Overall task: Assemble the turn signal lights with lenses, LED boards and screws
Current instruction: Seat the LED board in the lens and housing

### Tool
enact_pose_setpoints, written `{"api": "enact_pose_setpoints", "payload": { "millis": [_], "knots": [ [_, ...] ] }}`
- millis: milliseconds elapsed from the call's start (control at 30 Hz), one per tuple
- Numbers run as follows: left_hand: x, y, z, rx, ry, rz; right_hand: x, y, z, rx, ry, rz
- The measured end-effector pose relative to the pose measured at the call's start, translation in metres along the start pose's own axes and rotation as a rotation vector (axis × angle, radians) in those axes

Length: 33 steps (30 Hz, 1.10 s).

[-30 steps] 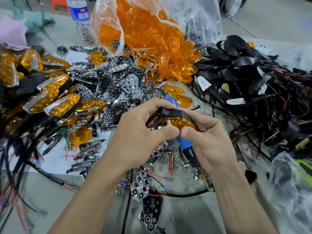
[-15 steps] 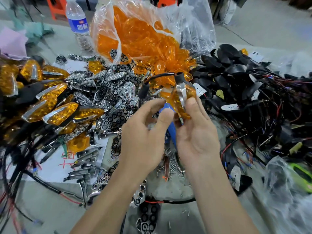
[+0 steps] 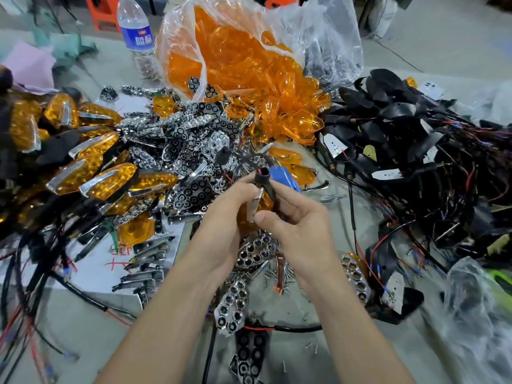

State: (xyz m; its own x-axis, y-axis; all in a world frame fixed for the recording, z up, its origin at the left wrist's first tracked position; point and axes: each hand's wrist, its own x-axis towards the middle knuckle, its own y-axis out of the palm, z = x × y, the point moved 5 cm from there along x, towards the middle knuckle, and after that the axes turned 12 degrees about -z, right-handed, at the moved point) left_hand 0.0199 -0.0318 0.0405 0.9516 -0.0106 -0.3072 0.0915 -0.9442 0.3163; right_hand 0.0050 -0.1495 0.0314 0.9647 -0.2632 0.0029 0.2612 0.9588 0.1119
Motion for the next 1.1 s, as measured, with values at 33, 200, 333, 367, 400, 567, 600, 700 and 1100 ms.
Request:
{"api": "enact_pose_setpoints", "payload": {
  "millis": [33, 200, 333, 367, 400, 567, 600, 700, 1100],
  "knots": [
    [0.000, 0.000, 0.003, -0.033, -0.024, -0.009, 0.001, 0.001, -0.001, -0.011, -0.020, 0.005],
    [-0.004, 0.002, 0.003, -0.067, 0.020, -0.019, 0.000, 0.005, -0.002, -0.005, -0.059, 0.040],
    [-0.007, 0.000, 0.003, -0.088, 0.021, -0.078, -0.004, 0.007, -0.002, 0.011, -0.069, 0.020],
    [-0.007, -0.001, 0.003, -0.095, 0.022, -0.090, -0.005, 0.007, -0.003, 0.015, -0.070, 0.013],
    [-0.007, -0.001, 0.004, -0.102, 0.019, -0.096, -0.005, 0.007, -0.003, 0.023, -0.070, 0.011],
    [-0.005, -0.003, 0.008, -0.092, -0.043, -0.102, -0.006, 0.007, -0.003, -0.005, -0.062, 0.004],
    [-0.004, -0.005, 0.008, -0.092, -0.064, -0.094, -0.006, 0.007, -0.001, -0.027, -0.065, 0.010],
    [-0.005, -0.014, 0.008, -0.064, -0.032, -0.003, -0.006, 0.006, 0.004, -0.088, -0.079, 0.052],
    [-0.023, -0.026, -0.010, -0.018, 0.175, 0.089, -0.015, 0.001, 0.005, 0.035, -0.031, 0.080]
  ]
}}
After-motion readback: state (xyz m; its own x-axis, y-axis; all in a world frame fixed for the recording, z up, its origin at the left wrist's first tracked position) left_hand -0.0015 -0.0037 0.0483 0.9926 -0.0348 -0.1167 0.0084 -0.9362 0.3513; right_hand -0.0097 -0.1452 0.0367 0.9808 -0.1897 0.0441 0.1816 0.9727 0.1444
